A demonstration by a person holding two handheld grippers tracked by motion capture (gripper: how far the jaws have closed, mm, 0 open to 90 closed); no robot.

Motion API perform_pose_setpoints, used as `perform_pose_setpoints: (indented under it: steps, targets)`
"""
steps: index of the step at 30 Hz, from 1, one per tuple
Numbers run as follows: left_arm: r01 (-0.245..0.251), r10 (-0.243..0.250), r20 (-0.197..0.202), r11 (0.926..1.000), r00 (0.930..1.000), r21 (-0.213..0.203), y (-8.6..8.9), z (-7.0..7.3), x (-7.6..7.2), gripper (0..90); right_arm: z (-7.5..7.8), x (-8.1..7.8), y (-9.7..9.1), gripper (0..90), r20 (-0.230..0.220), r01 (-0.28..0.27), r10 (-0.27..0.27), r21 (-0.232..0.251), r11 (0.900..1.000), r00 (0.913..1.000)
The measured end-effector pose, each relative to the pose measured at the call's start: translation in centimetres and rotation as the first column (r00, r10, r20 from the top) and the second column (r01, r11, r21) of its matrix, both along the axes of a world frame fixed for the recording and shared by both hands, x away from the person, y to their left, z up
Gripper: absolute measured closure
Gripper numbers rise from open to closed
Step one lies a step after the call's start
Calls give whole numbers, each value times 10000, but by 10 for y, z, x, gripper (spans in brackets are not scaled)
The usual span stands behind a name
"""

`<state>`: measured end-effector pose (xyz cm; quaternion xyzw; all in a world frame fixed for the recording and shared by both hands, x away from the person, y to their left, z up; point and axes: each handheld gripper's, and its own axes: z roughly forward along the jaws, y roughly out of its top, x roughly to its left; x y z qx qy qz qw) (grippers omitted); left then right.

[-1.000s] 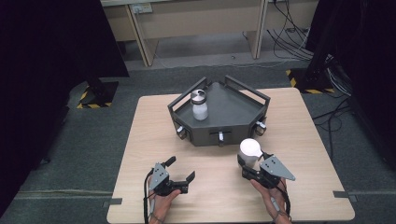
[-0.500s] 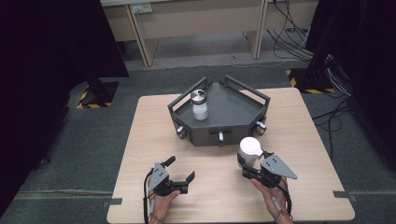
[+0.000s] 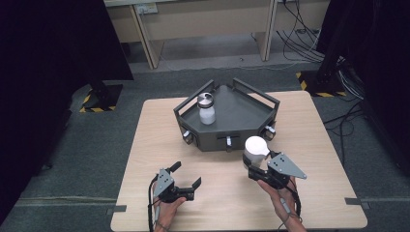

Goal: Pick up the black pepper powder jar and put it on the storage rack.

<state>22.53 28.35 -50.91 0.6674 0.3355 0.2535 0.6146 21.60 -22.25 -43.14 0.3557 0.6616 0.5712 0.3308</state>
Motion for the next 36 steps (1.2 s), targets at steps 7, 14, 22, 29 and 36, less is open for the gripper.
perform_pose_setpoints:
  steps: [7,14,22,29,36]
  targets:
    - [45,-45,-30,10000,10000,18,-1,0,0,1,17,12,5,303,-130,-165,168,209,9996,9998]
    - [12,-12,-50,10000,10000,2,1,0,0,3,33,25,10,303,-167,-98,102,246,9996,9998]
    - [36,-36,-69,10000,10000,14,0,1,1,3,49,38,12,303,-235,-58,64,264,9996,9997]
    - [42,-42,-77,10000,10000,32,0,1,1,3,64,58,19,303,-389,17,-2,387,9992,9992]
    - [27,-27,-90,10000,10000,-17,1,0,1,3,77,75,30,304,-261,151,-145,235,9996,9996]
